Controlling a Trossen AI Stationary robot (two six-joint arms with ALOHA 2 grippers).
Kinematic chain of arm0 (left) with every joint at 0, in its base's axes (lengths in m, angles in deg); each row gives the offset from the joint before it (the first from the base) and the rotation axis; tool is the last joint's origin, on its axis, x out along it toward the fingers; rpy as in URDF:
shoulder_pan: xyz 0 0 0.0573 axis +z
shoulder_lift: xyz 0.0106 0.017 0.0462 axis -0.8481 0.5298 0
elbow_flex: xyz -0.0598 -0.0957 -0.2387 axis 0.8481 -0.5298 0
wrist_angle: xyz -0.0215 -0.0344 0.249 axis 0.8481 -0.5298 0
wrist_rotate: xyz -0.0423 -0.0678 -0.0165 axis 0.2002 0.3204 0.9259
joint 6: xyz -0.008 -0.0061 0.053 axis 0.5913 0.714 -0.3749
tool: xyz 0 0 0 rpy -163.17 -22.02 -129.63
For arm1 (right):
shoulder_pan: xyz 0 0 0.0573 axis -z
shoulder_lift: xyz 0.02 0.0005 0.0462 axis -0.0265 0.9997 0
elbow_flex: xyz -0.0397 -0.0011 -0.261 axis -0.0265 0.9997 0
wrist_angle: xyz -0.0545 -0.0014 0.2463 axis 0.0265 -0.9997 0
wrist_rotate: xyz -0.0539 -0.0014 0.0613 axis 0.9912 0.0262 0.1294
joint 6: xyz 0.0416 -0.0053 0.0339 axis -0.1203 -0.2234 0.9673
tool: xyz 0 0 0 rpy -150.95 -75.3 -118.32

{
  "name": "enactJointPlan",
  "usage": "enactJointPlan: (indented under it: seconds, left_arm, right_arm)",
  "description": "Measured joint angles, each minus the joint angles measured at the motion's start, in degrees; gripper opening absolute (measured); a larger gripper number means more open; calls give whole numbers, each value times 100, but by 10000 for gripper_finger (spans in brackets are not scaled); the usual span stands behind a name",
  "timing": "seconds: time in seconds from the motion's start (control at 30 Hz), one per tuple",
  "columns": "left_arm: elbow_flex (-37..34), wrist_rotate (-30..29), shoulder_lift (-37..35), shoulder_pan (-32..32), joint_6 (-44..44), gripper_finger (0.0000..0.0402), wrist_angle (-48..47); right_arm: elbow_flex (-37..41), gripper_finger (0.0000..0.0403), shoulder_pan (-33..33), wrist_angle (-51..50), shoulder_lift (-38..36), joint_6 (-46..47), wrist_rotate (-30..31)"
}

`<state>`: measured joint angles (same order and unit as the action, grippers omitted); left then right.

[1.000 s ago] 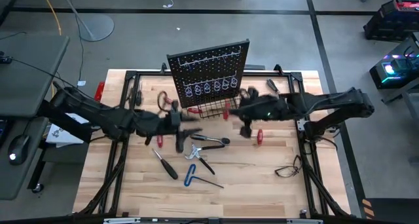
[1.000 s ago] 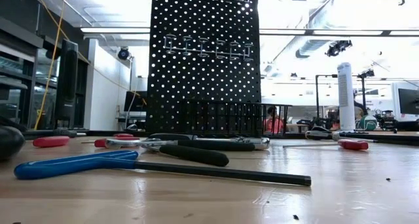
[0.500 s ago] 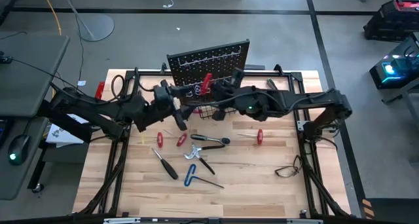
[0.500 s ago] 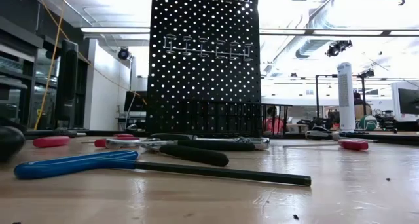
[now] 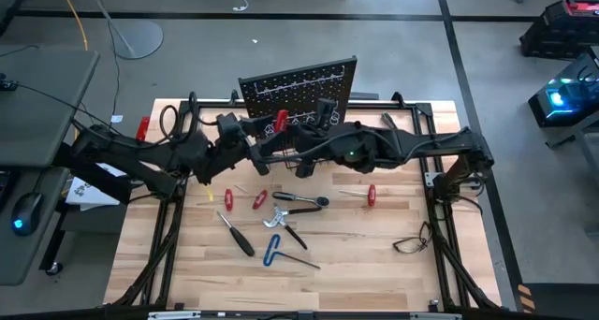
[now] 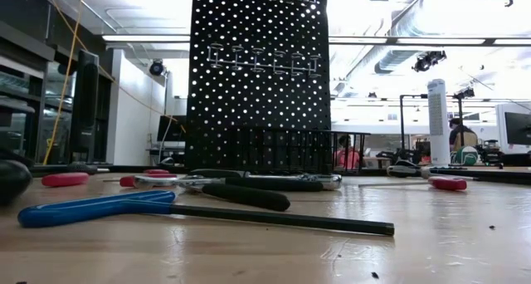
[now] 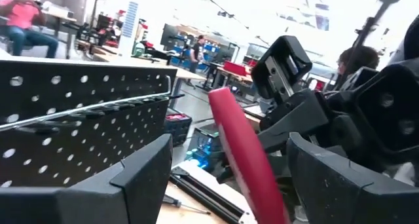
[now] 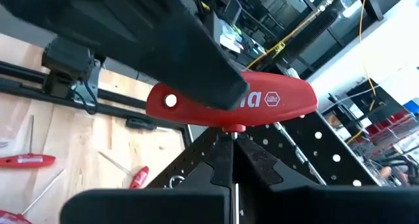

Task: Hang tools onto peg board
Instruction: Hang the red allen wrench on the peg board

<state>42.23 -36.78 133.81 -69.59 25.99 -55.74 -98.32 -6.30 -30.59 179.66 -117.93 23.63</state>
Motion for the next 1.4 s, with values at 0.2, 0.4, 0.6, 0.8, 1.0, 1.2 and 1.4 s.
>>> enactJointPlan:
  seconds: [0.2, 0.4, 0.6, 0.8, 1.0, 1.2, 1.4]
  left_arm:
    - [0, 269, 0, 164, 396, 237, -55]
    - [0, 330, 0, 217, 499, 62, -125]
    - [0, 343, -56, 215, 518, 41, -244]
    - [-2, -145, -626, 228, 423, 41, -1056]
    - [-4, 44, -1159, 173, 590, 41, -1888]
    - [362, 478, -1339, 75, 1141, 41, -3873]
    - [1531, 976, -494, 358, 470, 41, -5326]
  right_arm:
    - [0, 0, 0, -10, 0, -53, 5]
    - [0, 0, 0, -20, 0, -201, 36]
    - [-11, 5, -30, -55, -7, -92, 119]
    - [-495, 58, -122, -587, -60, 550, 238]
    - [-905, 120, -231, -1131, -38, 817, 258]
    - [-1473, 141, -330, -2600, -213, 1399, 698]
    - [-1568, 142, -262, -3467, -501, 2314, 1058]
